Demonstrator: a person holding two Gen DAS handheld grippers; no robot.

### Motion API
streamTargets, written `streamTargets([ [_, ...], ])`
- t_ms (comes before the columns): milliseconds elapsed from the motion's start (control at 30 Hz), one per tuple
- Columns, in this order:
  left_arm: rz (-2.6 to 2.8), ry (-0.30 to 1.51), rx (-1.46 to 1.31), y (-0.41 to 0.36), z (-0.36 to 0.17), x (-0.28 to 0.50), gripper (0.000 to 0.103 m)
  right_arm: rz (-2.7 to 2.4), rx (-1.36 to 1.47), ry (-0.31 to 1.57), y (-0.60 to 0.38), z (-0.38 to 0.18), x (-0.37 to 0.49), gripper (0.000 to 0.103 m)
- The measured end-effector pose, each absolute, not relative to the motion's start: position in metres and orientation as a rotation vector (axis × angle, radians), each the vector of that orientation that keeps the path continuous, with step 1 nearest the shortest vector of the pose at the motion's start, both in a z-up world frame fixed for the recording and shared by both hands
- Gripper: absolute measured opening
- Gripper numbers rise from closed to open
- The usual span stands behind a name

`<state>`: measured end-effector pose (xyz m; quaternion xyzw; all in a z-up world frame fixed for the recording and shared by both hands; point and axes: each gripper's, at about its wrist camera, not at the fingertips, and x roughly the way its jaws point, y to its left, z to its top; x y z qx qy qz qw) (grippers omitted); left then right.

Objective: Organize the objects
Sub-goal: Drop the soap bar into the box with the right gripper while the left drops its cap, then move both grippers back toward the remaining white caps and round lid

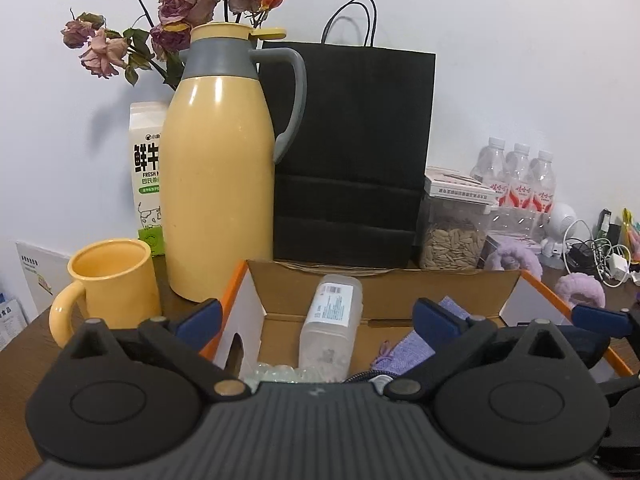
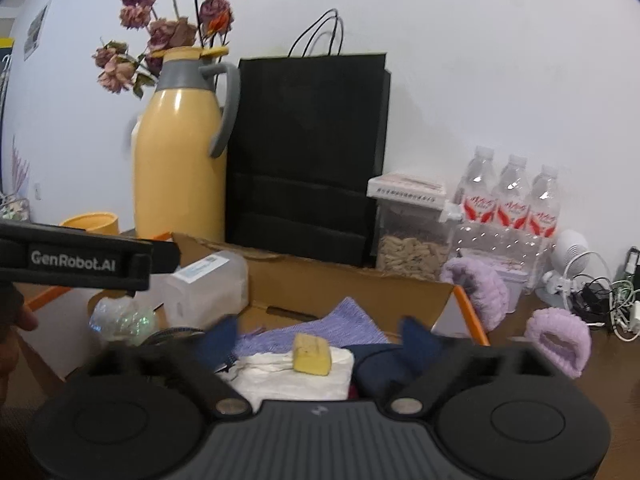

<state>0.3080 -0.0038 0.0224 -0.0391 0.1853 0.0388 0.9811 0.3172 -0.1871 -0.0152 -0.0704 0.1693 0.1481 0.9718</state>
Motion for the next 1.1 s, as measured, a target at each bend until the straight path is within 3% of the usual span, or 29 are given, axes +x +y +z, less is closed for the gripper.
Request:
streamTargets([
  [667, 0.067, 0.28, -0.076, -0.007, 0.024, 0.258, 0.103, 0.267, -0.18, 0.279, -0.197, -0.009, 0.268, 0.103],
  [1100, 0.069, 0.319, -0.043, -0.013, 0.01, 0.218, 0.103, 0.238, -0.205, 0.311, -0.215, -0.023, 0.217, 0.103],
])
